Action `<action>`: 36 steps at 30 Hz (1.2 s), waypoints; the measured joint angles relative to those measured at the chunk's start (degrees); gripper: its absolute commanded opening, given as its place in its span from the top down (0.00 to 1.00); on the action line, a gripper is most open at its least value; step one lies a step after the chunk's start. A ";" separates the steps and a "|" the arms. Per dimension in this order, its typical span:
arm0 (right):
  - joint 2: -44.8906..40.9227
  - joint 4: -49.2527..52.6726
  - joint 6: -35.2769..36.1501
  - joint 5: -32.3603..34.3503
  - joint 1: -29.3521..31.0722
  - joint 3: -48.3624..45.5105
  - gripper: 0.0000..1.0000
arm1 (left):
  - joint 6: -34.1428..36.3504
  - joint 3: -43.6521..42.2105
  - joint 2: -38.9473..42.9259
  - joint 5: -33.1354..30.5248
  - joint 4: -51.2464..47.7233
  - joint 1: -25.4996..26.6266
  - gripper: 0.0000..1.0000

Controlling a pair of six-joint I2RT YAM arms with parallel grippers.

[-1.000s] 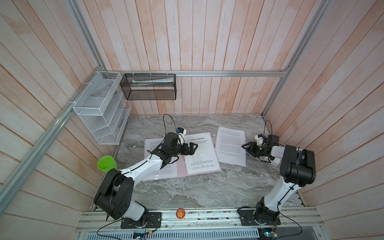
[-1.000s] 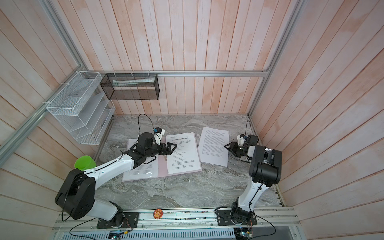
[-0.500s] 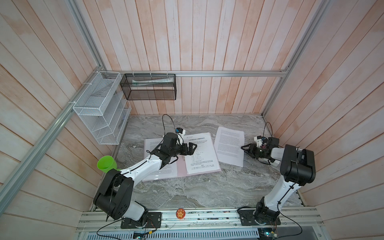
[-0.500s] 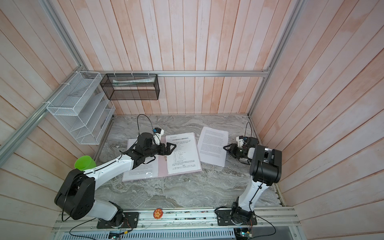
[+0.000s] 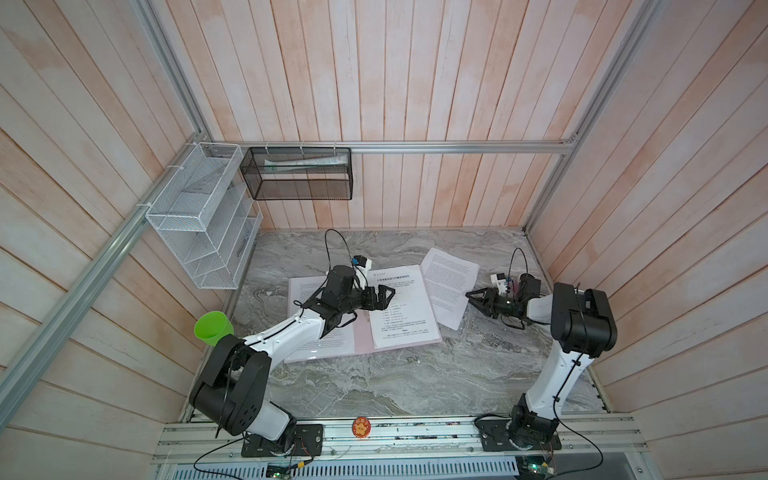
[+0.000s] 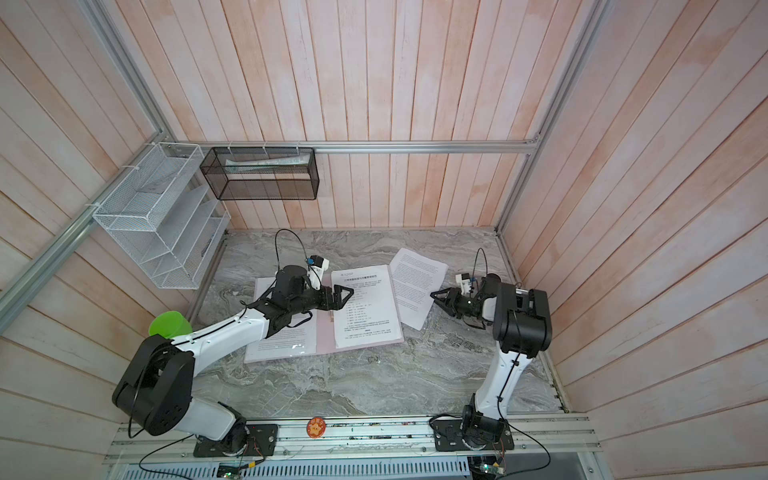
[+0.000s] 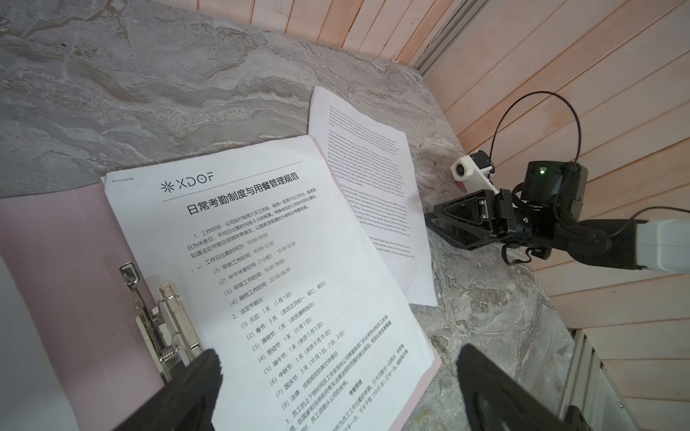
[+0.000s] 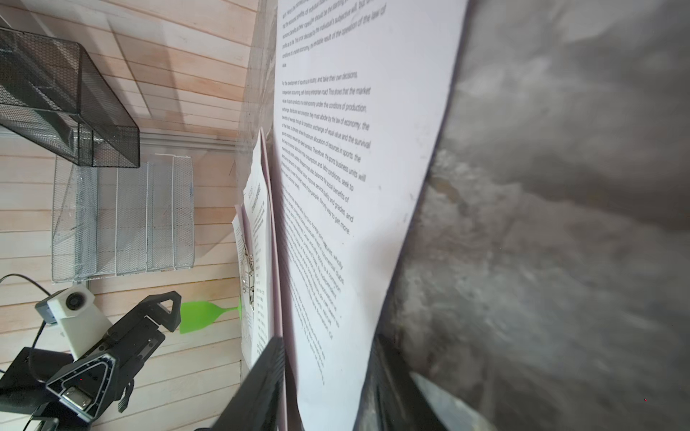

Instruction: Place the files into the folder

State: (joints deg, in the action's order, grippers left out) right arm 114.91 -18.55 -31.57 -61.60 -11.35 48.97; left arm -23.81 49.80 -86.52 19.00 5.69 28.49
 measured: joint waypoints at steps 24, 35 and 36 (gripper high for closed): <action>7.67 -14.23 -19.19 8.37 9.18 8.22 0.65 | -0.85 17.73 -20.41 6.56 4.17 0.17 0.00; 16.31 -22.77 -28.41 7.26 14.40 18.64 0.81 | -0.85 14.69 -20.41 6.51 4.66 0.17 0.01; 17.07 -22.58 -28.81 7.06 14.95 20.04 0.79 | -0.85 14.19 -20.41 6.49 4.70 0.15 0.01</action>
State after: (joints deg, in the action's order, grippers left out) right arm 131.98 -41.12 -60.38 -54.54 3.60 69.01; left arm -24.67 63.99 -106.94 25.50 10.39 28.64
